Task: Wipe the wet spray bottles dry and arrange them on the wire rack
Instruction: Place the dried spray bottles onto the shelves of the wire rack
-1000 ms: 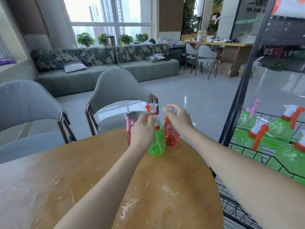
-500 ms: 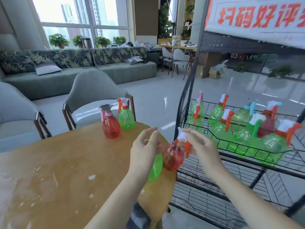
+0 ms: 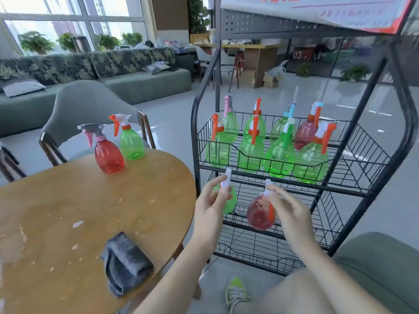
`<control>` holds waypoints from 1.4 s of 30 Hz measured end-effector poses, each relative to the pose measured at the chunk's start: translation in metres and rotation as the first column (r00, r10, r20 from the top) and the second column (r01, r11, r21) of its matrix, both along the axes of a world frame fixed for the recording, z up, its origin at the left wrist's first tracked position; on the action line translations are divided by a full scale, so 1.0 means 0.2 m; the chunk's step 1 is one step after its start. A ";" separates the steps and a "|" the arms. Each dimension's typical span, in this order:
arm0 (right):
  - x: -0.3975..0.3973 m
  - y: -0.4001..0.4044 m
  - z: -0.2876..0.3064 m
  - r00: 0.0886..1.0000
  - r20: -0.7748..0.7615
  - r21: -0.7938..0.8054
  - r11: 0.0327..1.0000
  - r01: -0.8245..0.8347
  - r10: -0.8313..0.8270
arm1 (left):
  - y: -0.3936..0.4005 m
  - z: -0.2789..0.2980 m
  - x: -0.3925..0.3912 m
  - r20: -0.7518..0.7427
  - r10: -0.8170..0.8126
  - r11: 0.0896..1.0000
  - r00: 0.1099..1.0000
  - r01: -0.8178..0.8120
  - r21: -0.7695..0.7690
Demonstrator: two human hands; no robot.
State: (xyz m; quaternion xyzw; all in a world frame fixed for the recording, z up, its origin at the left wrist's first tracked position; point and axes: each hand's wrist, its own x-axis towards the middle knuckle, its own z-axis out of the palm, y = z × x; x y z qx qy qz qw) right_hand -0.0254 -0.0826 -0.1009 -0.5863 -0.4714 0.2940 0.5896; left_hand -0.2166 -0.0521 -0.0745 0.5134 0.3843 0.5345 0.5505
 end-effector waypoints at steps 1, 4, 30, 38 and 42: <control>0.00 0.02 -0.04 1.000 -0.005 0.011 1.000 -0.011 0.011 | 0.02 -0.05 0.00 0.003 -0.012 1.000 1.000 0.012 0.015; -0.01 0.10 -0.16 0.998 0.023 0.034 0.998 -0.055 0.054 | 0.11 -0.21 0.01 -0.037 -0.020 0.999 0.999 0.021 0.041; -0.04 0.73 -0.61 0.999 -0.017 -0.216 0.975 -0.042 0.039 | 0.78 -0.77 0.08 -0.202 0.113 0.978 0.973 -0.144 -0.147; -0.05 0.75 -0.63 0.997 0.078 -0.265 0.964 0.006 0.015 | 0.76 -0.77 0.12 -0.284 0.087 0.988 0.955 -0.119 -0.097; -0.06 0.75 -0.60 0.991 0.131 -0.288 0.957 0.028 0.010 | 0.76 -0.77 0.13 -0.287 0.122 0.981 0.950 -0.159 -0.110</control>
